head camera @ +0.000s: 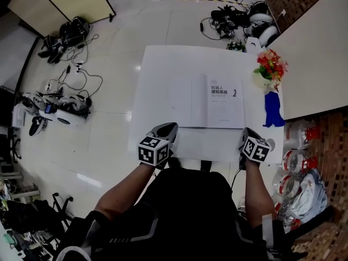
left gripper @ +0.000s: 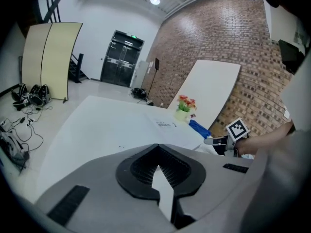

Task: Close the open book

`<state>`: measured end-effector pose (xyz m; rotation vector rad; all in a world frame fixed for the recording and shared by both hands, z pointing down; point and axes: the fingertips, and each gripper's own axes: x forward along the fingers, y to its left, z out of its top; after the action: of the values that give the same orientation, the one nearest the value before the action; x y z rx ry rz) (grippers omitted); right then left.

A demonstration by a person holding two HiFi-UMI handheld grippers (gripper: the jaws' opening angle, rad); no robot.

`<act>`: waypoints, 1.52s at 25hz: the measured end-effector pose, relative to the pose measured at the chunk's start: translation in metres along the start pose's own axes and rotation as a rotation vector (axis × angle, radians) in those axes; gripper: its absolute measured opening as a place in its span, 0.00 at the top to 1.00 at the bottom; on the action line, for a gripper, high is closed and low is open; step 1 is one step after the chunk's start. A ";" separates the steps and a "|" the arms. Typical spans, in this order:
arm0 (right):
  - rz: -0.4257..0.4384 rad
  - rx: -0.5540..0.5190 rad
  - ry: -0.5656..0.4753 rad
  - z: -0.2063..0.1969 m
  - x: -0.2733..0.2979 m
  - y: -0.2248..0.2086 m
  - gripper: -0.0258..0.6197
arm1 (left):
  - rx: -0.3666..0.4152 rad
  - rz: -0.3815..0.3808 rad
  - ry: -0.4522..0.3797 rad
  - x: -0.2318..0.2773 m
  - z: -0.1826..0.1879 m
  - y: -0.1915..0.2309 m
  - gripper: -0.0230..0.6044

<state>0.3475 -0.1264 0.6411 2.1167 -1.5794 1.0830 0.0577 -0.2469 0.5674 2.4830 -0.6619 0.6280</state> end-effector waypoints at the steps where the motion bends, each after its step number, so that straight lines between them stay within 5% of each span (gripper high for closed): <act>1: 0.008 -0.035 0.001 0.006 -0.001 0.007 0.96 | -0.004 0.007 -0.004 -0.001 0.001 0.003 0.97; 5: 0.107 -0.294 -0.018 0.036 -0.005 0.067 0.96 | -0.033 0.040 -0.029 -0.006 0.002 0.016 0.97; 11: 0.262 -1.141 -0.025 0.025 0.014 0.210 0.95 | -0.091 0.115 -0.067 -0.026 -0.007 0.043 0.97; 15: 0.356 -1.469 0.055 -0.024 0.032 0.259 0.81 | -0.124 0.160 -0.077 -0.043 -0.017 0.055 0.97; 23: 0.374 -1.751 0.115 -0.061 0.057 0.282 0.81 | -0.189 0.228 -0.110 -0.072 -0.031 0.080 0.97; 32: 0.332 -1.789 0.116 -0.058 0.068 0.292 0.82 | -0.201 0.228 -0.104 -0.076 -0.042 0.082 0.97; 38: 0.301 -1.627 -0.030 -0.042 0.045 0.300 0.92 | -0.190 0.219 -0.093 -0.079 -0.037 0.081 0.97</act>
<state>0.0630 -0.2391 0.6409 0.7623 -1.7432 -0.3119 -0.0597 -0.2621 0.5810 2.2925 -0.9909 0.5044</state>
